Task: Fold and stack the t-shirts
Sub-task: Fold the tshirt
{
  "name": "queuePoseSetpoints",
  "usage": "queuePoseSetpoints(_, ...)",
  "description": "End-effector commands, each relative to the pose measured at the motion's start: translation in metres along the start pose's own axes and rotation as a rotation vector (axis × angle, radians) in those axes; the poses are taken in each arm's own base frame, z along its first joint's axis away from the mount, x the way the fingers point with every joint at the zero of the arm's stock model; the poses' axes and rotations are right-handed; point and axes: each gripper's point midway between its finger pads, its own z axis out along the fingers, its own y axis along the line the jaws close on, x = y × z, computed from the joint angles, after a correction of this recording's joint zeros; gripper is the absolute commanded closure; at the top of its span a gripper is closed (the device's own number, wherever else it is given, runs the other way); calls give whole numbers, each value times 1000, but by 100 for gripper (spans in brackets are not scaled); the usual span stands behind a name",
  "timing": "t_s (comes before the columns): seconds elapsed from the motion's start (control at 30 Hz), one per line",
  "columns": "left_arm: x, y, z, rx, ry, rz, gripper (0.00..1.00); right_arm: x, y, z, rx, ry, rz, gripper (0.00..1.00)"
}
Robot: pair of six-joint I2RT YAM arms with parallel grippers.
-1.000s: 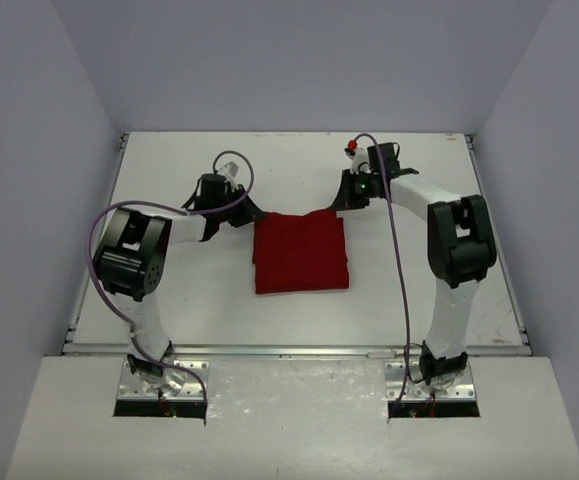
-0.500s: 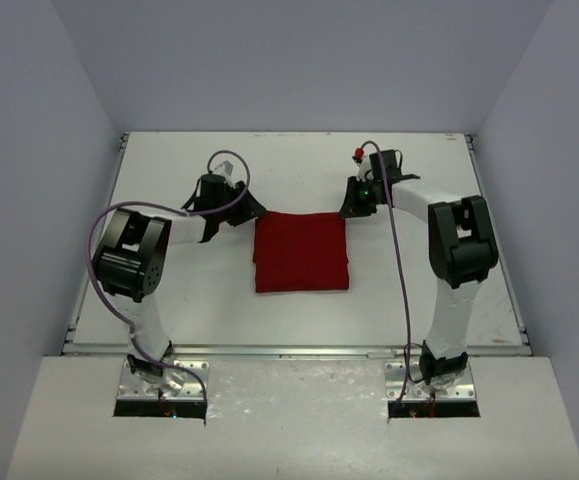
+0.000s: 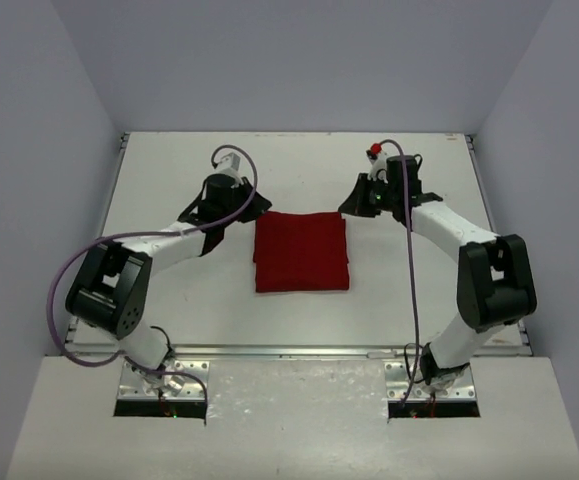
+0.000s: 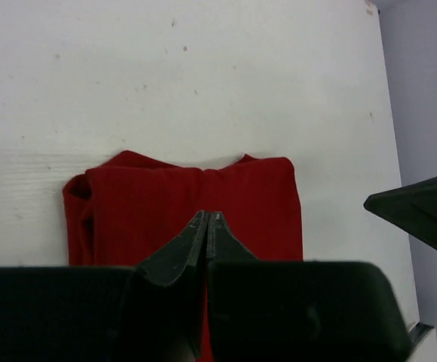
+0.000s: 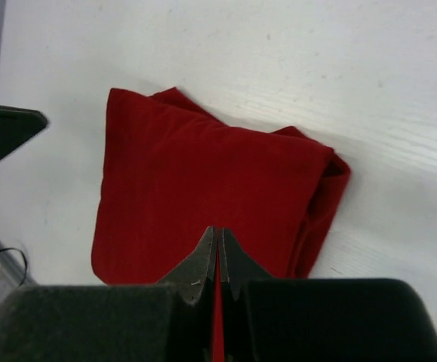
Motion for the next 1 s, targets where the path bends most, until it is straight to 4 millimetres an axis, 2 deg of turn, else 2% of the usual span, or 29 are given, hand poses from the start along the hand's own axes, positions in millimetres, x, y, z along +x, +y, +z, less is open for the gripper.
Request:
queuePoseSetpoints(0.0, 25, 12, 27, -4, 75, -13, 100, 4, 22, 23, -188, 12, 55, 99)
queuePoseSetpoints(0.03, 25, 24, 35, -55, 82, -20, 100, 13, 11, 37, -165, 43, 83, 99)
queuePoseSetpoints(0.07, 12, 27, 44, -94, 55, -28, 100, 14, 1, 44, -136, 48, 103, 99)
queuePoseSetpoints(0.1, 27, 45, 53, -142, 104, -42, 100, 9, -4, 50, -130, 41, 116, 99)
queuePoseSetpoints(0.13, 25, 51, 57, -153, 102, -54, 100, 12, -13, 55, -106, 47, 136, 99)
queuePoseSetpoints(0.17, 34, 66, 63, -203, 114, -59, 100, 21, -33, 63, -43, 60, 190, 99)
queuePoseSetpoints(0.23, 42, 81, 68, -245, 134, -74, 100, 31, -52, 66, 11, 66, 242, 99)
queuePoseSetpoints(0.27, 52, 94, 71, -292, 159, -82, 100, 40, -67, 66, 61, 68, 287, 99)
queuePoseSetpoints(0.3, 55, 99, 72, -303, 166, -87, 100, 45, -72, 66, 75, 80, 304, 99)
queuePoseSetpoints(0.43, 75, 124, 64, -390, 187, -118, 100, 66, -83, 66, 126, 150, 332, 99)
queuePoseSetpoints(0.5, 71, 121, 59, -374, 167, -119, 100, 64, -82, 59, 138, 134, 316, 99)
queuePoseSetpoints(0.57, 72, 127, 51, -408, 168, -114, 100, 61, -79, 54, 145, 141, 309, 99)
queuePoseSetpoints(0.6, 68, 123, 48, -396, 158, -107, 100, 61, -76, 50, 144, 158, 312, 99)
queuePoseSetpoints(0.67, 73, 126, 37, -408, 164, -106, 99, 57, -65, 43, 98, 138, 291, 98)
queuePoseSetpoints(0.7, 68, 124, 34, -401, 136, -102, 78, 52, -62, 41, 85, 111, 271, 91)
queuePoseSetpoints(0.73, 70, 122, 25, -393, 138, -104, 72, 49, -59, 37, 80, 96, 256, 75)
queuePoseSetpoints(0.77, 43, 98, 20, -302, 52, -93, 65, 50, -55, 34, 52, 80, 239, 47)
queuePoseSetpoints(0.8, 46, 97, 11, -284, 44, -86, 58, 41, -44, 26, 15, 54, 217, 45)
queuePoseSetpoints(0.83, 29, 83, 2, -252, 4, -77, 1, 38, -40, 23, 3, 49, 193, 42)
queuePoseSetpoints(0.87, 21, 79, -3, -255, -8, -65, 0, 40, -38, 19, 5, 68, 191, 34)
queuePoseSetpoints(0.9, 13, 74, -8, -255, -24, -62, 0, 38, -36, 15, 7, 72, 185, 33)
queuePoseSetpoints(0.93, 5, 75, -21, -290, -44, -62, 0, 40, -37, 13, 21, 77, 186, 33)
queuePoseSetpoints(0.97, 6, 79, -28, -324, -47, -94, 0, 51, -36, 11, 27, 118, 204, 31)
